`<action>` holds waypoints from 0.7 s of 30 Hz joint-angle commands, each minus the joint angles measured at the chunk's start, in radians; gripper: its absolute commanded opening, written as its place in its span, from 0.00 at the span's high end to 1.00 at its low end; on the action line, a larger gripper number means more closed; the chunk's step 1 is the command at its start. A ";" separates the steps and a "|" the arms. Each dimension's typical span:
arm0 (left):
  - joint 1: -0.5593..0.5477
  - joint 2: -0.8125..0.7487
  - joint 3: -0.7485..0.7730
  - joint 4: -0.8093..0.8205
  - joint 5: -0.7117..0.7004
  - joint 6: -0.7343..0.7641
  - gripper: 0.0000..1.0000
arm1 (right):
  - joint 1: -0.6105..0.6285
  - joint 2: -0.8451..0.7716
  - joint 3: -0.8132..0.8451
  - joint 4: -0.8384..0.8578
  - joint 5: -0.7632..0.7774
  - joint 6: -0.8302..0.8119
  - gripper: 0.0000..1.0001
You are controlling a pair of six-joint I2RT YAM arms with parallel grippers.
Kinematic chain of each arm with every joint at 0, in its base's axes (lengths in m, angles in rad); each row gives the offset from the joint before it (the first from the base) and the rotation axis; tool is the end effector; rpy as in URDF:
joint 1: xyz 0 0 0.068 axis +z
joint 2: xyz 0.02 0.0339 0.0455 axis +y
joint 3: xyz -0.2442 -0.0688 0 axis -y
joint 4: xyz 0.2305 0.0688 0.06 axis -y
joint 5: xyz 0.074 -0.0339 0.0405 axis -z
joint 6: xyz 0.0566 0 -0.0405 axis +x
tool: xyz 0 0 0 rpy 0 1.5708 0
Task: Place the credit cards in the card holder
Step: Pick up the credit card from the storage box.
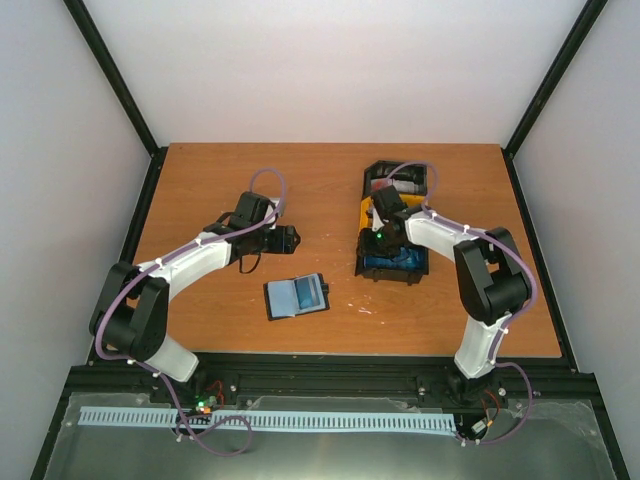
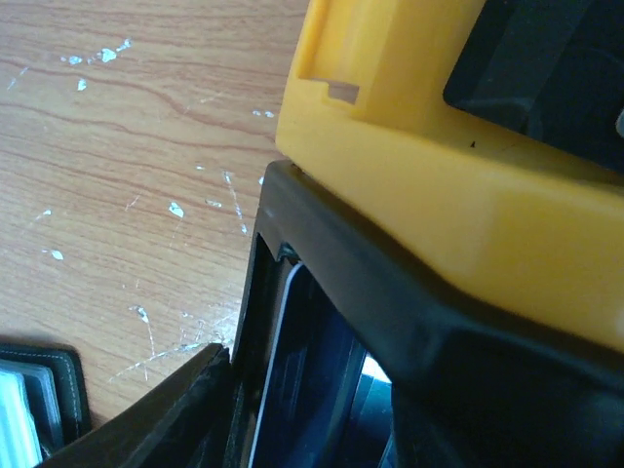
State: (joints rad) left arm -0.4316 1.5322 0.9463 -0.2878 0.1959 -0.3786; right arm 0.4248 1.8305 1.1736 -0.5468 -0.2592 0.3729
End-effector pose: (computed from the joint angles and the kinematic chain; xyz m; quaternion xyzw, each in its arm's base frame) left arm 0.2851 -0.1434 0.1808 0.0582 0.9342 -0.2184 0.2762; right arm 0.3112 0.1567 0.1361 -0.0489 0.9740 0.1874 0.1174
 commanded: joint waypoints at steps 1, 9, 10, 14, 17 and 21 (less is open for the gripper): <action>0.007 -0.032 -0.001 0.018 -0.010 0.010 0.27 | 0.012 -0.005 0.019 -0.038 0.066 0.024 0.57; 0.007 -0.031 0.002 0.020 -0.010 0.013 0.27 | -0.003 -0.043 -0.014 -0.010 0.019 0.030 0.66; 0.007 -0.032 0.002 0.019 -0.012 0.013 0.27 | -0.010 -0.050 -0.022 -0.003 0.005 0.031 0.66; 0.007 -0.034 -0.001 0.019 -0.013 0.013 0.27 | -0.039 -0.085 -0.053 0.035 -0.048 0.036 0.66; 0.008 -0.033 0.000 0.020 -0.013 0.013 0.27 | -0.051 -0.092 -0.057 0.036 -0.062 0.033 0.67; 0.007 -0.031 0.000 0.021 -0.013 0.013 0.27 | -0.053 -0.083 -0.059 0.024 -0.045 0.028 0.74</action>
State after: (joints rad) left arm -0.4316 1.5318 0.9432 -0.2855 0.1902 -0.3786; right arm 0.3786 1.7660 1.1263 -0.5228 -0.3069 0.4015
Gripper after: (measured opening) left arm 0.731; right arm 0.298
